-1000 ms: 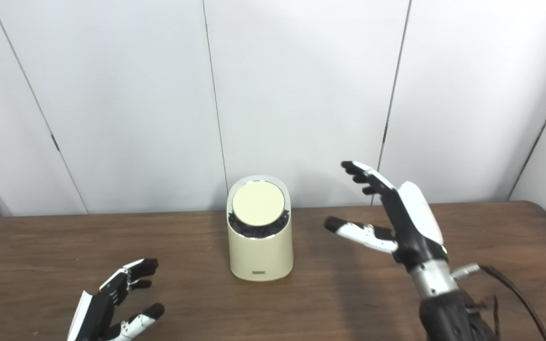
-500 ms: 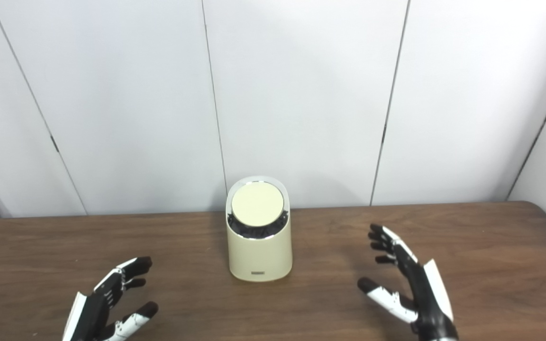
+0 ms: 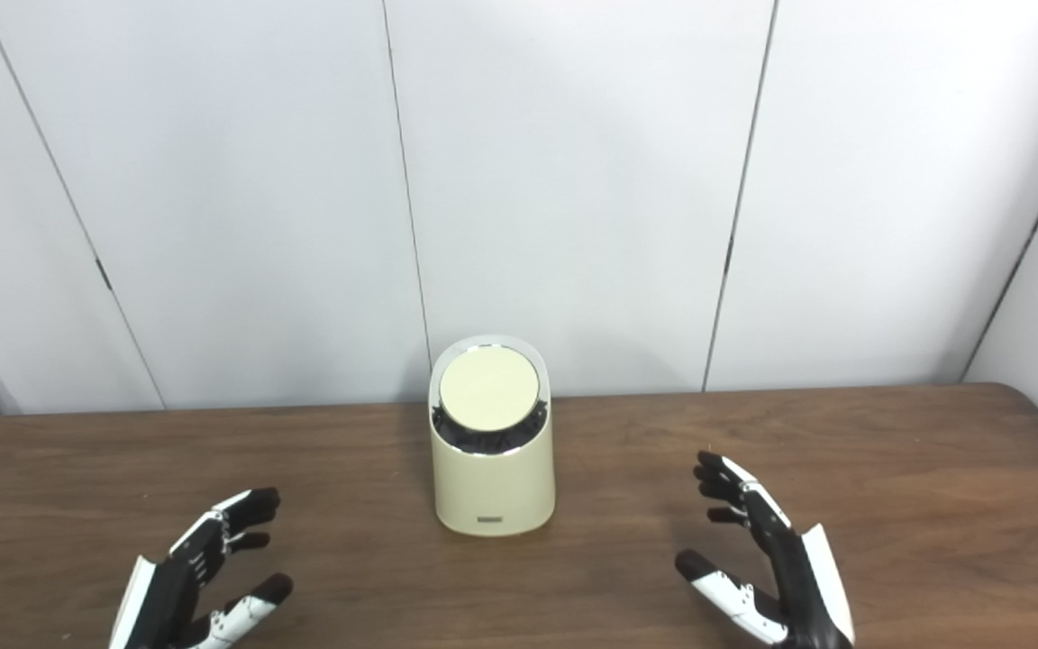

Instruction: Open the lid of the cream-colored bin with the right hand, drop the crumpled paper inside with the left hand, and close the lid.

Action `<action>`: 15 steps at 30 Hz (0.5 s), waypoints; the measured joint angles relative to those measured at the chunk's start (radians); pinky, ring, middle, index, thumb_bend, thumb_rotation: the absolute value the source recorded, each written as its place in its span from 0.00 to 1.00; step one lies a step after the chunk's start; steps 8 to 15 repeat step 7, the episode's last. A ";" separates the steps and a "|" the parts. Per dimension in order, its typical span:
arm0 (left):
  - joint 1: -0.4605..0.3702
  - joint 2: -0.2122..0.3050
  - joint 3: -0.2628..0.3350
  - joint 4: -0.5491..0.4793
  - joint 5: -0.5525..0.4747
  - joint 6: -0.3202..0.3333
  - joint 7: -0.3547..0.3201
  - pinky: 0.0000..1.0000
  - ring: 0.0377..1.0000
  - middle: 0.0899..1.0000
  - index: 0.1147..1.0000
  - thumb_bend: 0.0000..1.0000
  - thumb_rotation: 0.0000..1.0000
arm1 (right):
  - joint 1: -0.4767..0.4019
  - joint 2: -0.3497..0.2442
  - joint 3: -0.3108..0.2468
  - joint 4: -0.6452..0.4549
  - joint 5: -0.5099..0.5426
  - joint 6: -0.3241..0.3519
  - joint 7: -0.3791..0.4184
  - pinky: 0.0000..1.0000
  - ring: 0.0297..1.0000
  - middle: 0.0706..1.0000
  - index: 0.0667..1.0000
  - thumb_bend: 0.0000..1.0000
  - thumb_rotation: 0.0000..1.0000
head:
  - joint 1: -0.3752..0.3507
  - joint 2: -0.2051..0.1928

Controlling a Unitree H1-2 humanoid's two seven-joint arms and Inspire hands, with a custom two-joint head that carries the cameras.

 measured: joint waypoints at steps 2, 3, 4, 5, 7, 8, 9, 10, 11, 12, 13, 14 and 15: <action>0.000 0.001 0.000 0.004 -0.001 -0.001 0.000 0.73 0.80 0.78 0.76 0.87 0.53 | -0.002 0.002 0.000 0.006 0.000 -0.002 -0.003 0.71 0.79 0.79 0.80 0.73 0.75 | 0.002 0.002; 0.000 0.002 0.000 0.006 -0.001 -0.004 0.000 0.72 0.79 0.78 0.76 0.87 0.53 | -0.004 0.003 0.001 0.010 0.001 -0.006 -0.005 0.72 0.79 0.79 0.80 0.72 0.74 | 0.003 0.002; 0.000 0.003 0.000 0.007 -0.001 -0.010 0.000 0.72 0.79 0.78 0.76 0.86 0.52 | -0.006 0.004 0.001 0.013 0.004 -0.015 -0.006 0.72 0.79 0.79 0.80 0.73 0.74 | 0.005 0.005; 0.000 0.004 0.000 0.008 -0.001 -0.016 0.000 0.72 0.79 0.78 0.76 0.87 0.53 | -0.008 0.004 0.001 0.015 0.006 -0.025 -0.008 0.72 0.79 0.79 0.80 0.72 0.73 | 0.005 0.005; 0.000 0.004 0.000 0.008 -0.001 -0.027 0.000 0.72 0.79 0.78 0.76 0.88 0.53 | -0.009 0.004 0.001 0.018 0.014 -0.038 -0.012 0.72 0.79 0.79 0.80 0.72 0.72 | -0.002 0.008; 0.000 0.004 0.000 0.008 -0.001 -0.027 0.000 0.72 0.79 0.78 0.76 0.88 0.53 | -0.009 0.004 0.001 0.018 0.014 -0.038 -0.012 0.72 0.79 0.79 0.80 0.72 0.72 | -0.002 0.008; 0.000 0.004 0.000 0.008 -0.001 -0.027 0.000 0.72 0.79 0.78 0.76 0.88 0.53 | -0.009 0.004 0.001 0.018 0.014 -0.038 -0.012 0.72 0.79 0.79 0.80 0.72 0.72 | -0.002 0.008; 0.000 0.004 0.000 0.008 -0.001 -0.027 0.000 0.72 0.79 0.78 0.76 0.88 0.53 | -0.009 0.004 0.001 0.018 0.014 -0.038 -0.012 0.72 0.79 0.79 0.80 0.72 0.72 | -0.002 0.008; 0.000 0.004 0.000 0.008 -0.001 -0.027 0.000 0.72 0.79 0.78 0.76 0.88 0.53 | -0.009 0.004 0.001 0.018 0.014 -0.038 -0.012 0.72 0.79 0.79 0.80 0.72 0.72 | -0.002 0.008; 0.000 0.004 0.000 0.008 -0.001 -0.027 0.000 0.72 0.79 0.78 0.76 0.88 0.53 | -0.009 0.004 0.001 0.018 0.014 -0.038 -0.012 0.72 0.79 0.79 0.80 0.72 0.72 | -0.002 0.008; 0.000 0.004 0.000 0.008 -0.001 -0.027 0.000 0.72 0.79 0.78 0.76 0.88 0.53 | -0.009 0.004 0.001 0.018 0.014 -0.038 -0.012 0.72 0.79 0.79 0.80 0.72 0.72 | -0.002 0.008; 0.000 0.004 0.000 0.008 -0.001 -0.027 0.000 0.72 0.79 0.78 0.76 0.88 0.53 | -0.009 0.004 0.001 0.018 0.014 -0.038 -0.012 0.72 0.79 0.79 0.80 0.72 0.72 | -0.002 0.008; 0.000 0.004 0.000 0.008 -0.001 -0.027 0.000 0.72 0.79 0.78 0.76 0.88 0.53 | -0.009 0.004 0.001 0.018 0.014 -0.038 -0.012 0.72 0.79 0.79 0.80 0.72 0.72 | -0.002 0.008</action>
